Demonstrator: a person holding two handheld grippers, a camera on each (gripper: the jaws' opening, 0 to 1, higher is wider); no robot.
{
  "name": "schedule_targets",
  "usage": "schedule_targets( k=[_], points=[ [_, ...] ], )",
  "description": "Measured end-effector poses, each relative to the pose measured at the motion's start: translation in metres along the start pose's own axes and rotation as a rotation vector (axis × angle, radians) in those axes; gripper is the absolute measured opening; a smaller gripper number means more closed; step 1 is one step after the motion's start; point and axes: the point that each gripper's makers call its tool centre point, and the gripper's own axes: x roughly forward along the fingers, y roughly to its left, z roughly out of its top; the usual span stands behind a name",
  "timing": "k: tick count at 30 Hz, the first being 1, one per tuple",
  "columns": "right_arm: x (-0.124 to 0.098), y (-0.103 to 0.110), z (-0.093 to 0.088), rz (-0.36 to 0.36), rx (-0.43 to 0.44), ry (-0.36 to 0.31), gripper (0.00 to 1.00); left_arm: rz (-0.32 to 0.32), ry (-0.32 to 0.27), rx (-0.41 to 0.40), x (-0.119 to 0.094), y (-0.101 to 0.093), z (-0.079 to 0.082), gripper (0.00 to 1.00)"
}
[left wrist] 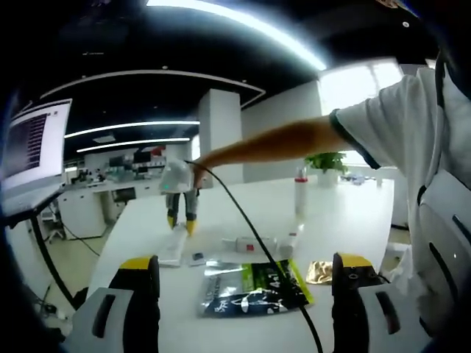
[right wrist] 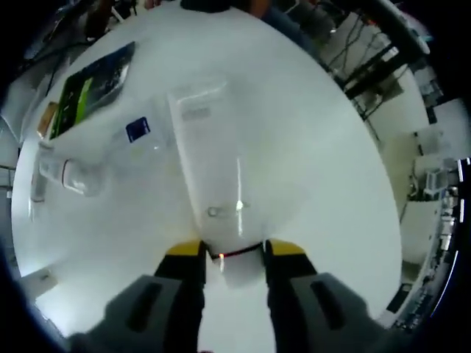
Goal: Arrange the skincare products in the storage area until every visible bottle or jar stands upright without overlapping.
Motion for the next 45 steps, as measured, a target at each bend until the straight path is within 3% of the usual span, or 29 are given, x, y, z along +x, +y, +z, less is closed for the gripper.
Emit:
schedule_targets(
  k=[12,23,29,35,45],
  points=[
    [0.0,0.002,0.001,-0.022,-0.025,0.019,0.29,0.034,0.013,-0.011,-0.006,0.013,-0.006,0.99],
    [0.0,0.005,0.005,-0.029,-0.024,0.121,0.28,0.05,0.01,-0.016,-0.008,0.015,-0.004,0.99],
    [-0.004,0.003,-0.001,-0.131,0.025,0.088,0.26,0.049,-0.019,-0.024,-0.01,0.016,0.003,0.99],
    [-0.01,0.011,0.0,-0.211,0.062,0.056,0.26,0.067,0.0,-0.037,-0.012,0.023,-0.005,0.99],
    [-0.014,0.001,0.0,-0.352,0.018,0.14,0.26,0.109,0.005,-0.068,-0.009,0.039,-0.012,0.99]
  ],
)
